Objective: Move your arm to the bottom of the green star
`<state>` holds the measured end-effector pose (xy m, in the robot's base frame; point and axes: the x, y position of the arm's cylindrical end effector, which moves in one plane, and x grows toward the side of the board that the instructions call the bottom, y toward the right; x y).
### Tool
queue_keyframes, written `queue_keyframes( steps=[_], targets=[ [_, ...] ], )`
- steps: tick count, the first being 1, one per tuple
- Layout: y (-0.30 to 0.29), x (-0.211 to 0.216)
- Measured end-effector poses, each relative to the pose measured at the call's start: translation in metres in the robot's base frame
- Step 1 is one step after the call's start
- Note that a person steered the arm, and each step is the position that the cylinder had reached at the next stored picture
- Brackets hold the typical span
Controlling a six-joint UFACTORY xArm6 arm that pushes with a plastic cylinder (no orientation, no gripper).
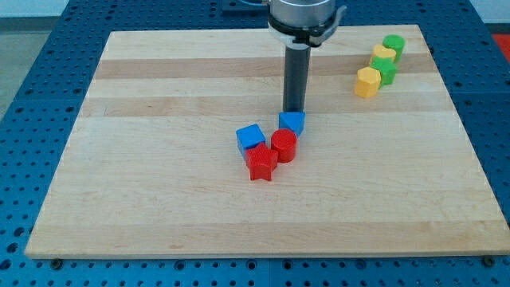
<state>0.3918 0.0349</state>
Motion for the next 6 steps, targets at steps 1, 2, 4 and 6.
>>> queue_keyframes(
  steps=[1,2,4,6],
  targets=[
    [-0.057,-0.017],
    [-0.127,0.032],
    [-0.095,0.217],
    [-0.057,0.189]
  ],
)
